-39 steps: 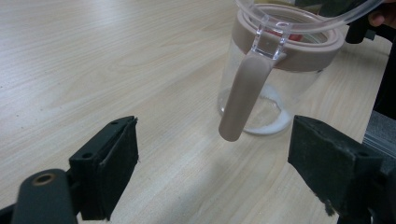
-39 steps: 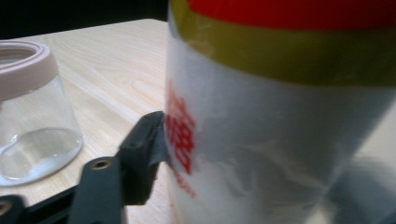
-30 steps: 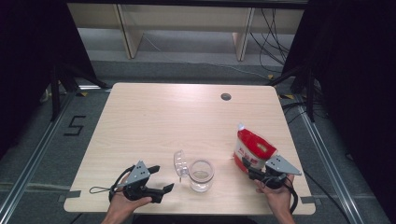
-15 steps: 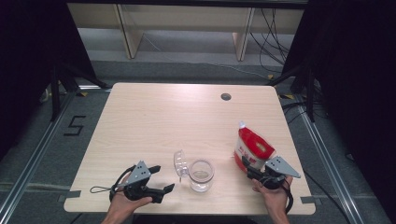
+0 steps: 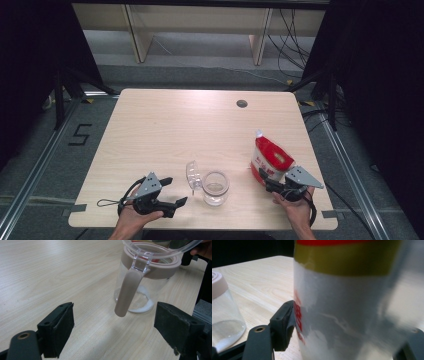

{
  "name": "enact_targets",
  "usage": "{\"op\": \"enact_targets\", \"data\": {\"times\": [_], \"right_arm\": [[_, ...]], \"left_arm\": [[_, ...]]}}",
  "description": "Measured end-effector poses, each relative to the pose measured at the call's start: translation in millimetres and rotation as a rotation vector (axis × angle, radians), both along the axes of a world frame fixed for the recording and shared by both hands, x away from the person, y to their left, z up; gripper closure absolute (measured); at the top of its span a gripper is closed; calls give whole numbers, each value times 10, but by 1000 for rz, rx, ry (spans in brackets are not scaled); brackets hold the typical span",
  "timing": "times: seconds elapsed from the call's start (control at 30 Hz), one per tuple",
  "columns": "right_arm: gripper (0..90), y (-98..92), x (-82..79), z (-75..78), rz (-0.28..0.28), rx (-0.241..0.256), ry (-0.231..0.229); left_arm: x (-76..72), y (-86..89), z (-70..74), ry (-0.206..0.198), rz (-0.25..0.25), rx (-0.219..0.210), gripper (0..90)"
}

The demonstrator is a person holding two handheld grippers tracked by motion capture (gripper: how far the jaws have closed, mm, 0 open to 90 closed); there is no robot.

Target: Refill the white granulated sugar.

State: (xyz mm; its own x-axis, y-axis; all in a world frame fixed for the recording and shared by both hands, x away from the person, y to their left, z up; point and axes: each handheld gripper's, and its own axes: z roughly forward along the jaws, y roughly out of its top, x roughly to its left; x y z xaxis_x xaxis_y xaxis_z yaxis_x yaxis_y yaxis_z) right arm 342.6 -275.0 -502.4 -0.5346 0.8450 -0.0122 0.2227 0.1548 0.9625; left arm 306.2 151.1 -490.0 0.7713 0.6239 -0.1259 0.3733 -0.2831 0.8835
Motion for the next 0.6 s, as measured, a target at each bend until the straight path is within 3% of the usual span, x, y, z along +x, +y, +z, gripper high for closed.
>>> {"op": "enact_targets", "data": {"times": [0.07, 0.1, 0.2, 0.27, 0.43, 0.5, 0.6], "right_arm": [[321, 7, 6, -2, 0, -4, -11], [317, 10, 27, -17, 11, 1, -37], [301, -1, 28, -14, -5, 1, -32], [282, -9, 41, -10, 14, -21, -41], [270, -6, 61, -28, 22, 8, -64], [257, 13, 34, -31, 5, 24, -39], [245, 12, 51, -37, 7, 17, -60]], "left_arm": [[-3, -2, -1, 3, -1, -2, 158], [-1, -2, -1, 0, -3, -1, 158], [-1, -3, -1, 1, -3, -1, 158], [-1, -4, -1, 2, -1, -1, 158], [-6, -16, -10, 12, 10, -15, 158], [-10, -11, -4, 14, 9, -7, 158], [-9, -8, -4, 14, 12, -6, 158]]}}
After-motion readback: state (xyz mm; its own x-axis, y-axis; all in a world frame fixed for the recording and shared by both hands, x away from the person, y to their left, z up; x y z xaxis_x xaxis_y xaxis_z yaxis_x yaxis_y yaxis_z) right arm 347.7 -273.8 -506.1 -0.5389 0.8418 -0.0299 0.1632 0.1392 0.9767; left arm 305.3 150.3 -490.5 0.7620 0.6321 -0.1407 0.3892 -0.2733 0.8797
